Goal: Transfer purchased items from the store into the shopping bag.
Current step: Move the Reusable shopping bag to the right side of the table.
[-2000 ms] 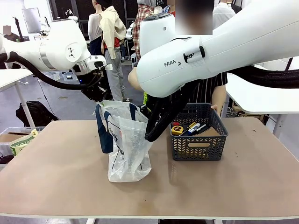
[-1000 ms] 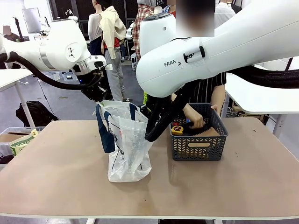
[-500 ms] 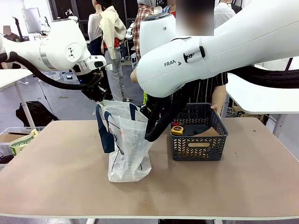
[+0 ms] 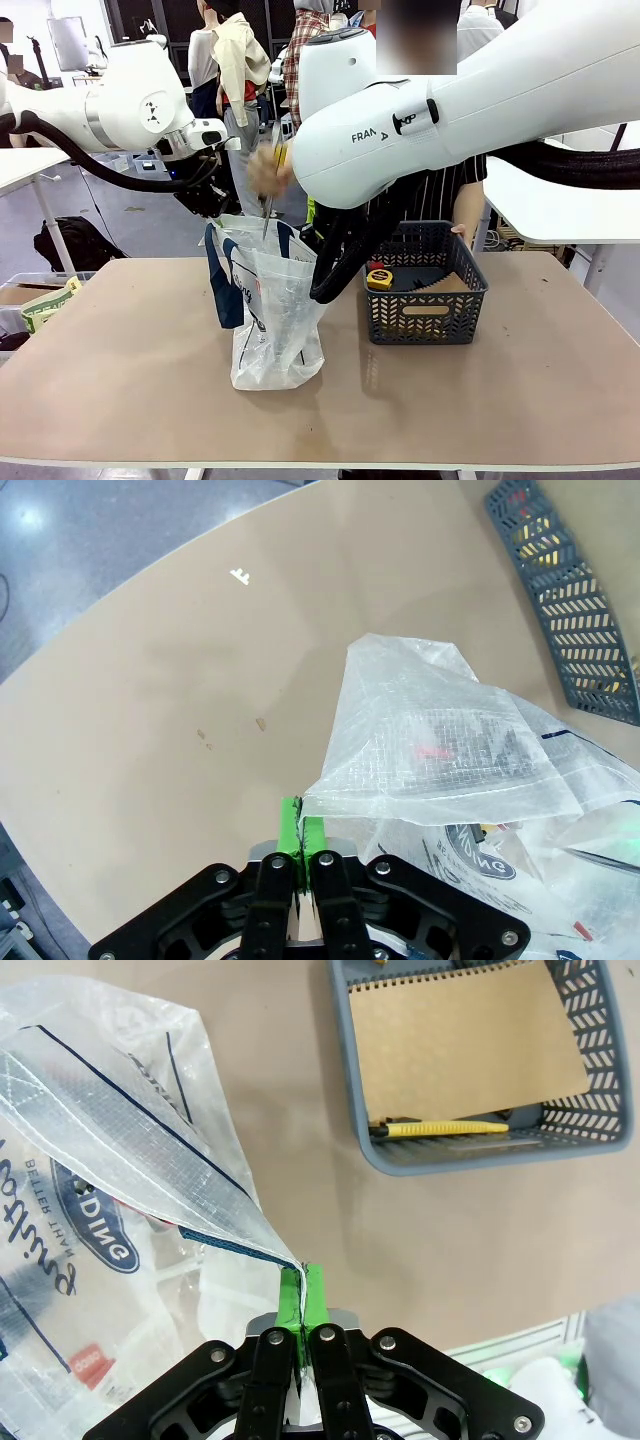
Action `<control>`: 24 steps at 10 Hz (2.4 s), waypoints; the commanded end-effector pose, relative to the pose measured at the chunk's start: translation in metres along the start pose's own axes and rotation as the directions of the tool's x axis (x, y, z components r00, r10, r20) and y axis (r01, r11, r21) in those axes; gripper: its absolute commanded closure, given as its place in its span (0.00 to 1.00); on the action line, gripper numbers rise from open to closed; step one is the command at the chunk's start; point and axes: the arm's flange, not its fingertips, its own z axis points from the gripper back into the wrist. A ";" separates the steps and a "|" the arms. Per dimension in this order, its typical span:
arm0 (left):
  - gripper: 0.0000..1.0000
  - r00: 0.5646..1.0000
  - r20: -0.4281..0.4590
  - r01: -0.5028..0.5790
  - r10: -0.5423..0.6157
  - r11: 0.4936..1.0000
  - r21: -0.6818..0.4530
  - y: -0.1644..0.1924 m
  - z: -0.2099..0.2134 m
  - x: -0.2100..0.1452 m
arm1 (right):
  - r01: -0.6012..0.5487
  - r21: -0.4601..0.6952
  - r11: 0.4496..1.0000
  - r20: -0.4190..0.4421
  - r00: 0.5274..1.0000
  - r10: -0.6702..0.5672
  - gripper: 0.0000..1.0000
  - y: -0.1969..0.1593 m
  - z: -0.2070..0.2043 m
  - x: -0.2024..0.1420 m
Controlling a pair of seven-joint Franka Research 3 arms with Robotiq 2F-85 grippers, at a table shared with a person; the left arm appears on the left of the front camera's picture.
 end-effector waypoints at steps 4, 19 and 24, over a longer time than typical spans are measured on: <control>1.00 1.000 0.006 -0.003 0.003 1.000 0.004 0.001 0.001 0.000 | -0.008 -0.001 1.000 0.001 1.000 0.008 1.00 -0.001 -0.001 -0.001; 1.00 1.000 0.006 -0.003 0.003 1.000 0.004 0.001 0.001 0.000 | -0.008 -0.001 1.000 0.001 1.000 0.008 1.00 -0.001 -0.001 -0.001; 1.00 1.000 0.006 -0.003 0.003 1.000 0.004 0.001 0.001 0.000 | -0.008 -0.001 1.000 0.001 1.000 0.008 1.00 -0.001 -0.001 -0.001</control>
